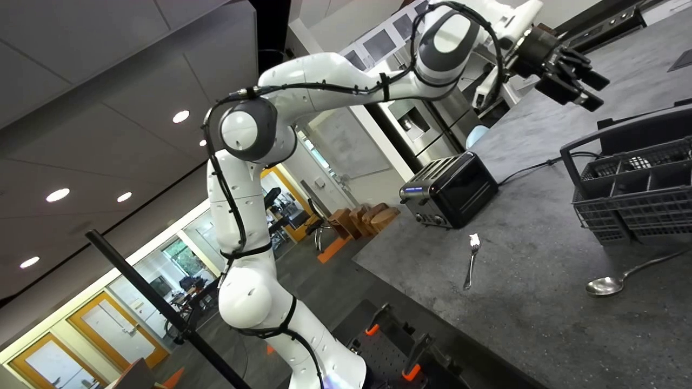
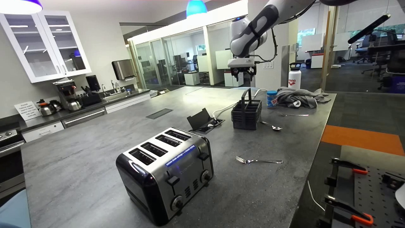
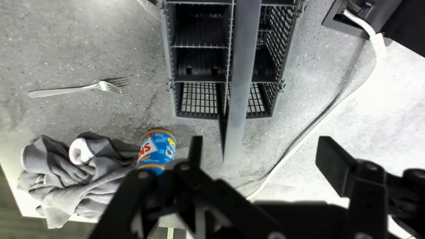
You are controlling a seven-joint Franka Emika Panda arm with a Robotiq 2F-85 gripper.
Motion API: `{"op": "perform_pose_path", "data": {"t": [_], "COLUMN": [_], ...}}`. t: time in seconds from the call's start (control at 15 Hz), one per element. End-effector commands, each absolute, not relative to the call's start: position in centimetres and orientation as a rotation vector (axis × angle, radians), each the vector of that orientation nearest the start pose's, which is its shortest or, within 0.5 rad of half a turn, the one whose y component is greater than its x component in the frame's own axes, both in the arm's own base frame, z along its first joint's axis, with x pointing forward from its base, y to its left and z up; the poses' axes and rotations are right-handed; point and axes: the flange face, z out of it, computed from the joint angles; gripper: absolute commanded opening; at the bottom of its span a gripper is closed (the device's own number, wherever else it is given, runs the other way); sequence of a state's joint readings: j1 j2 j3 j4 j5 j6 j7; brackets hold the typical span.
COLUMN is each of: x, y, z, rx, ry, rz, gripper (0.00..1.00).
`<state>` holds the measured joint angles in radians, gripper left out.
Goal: Move the basket slightly to the right
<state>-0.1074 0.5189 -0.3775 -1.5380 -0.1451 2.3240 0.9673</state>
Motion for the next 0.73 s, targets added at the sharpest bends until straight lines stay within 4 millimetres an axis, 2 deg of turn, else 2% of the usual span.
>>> {"op": "perform_pose_path", "data": {"t": [0.0, 0.2, 0.33, 0.67], "x": [61.5, 58.8, 57.5, 55.9], "y": [-27.4, -25.4, -24.5, -22.7], "z": [45.9, 49.1, 50.6, 51.6], "rx": [-2.740, -2.870, -2.927, -3.009], "ry": [1.905, 1.779, 1.769, 1.736], "rz": [-0.430, -0.189, -0.135, -0.135], "gripper": [1.00, 1.00, 1.00, 1.00]}}
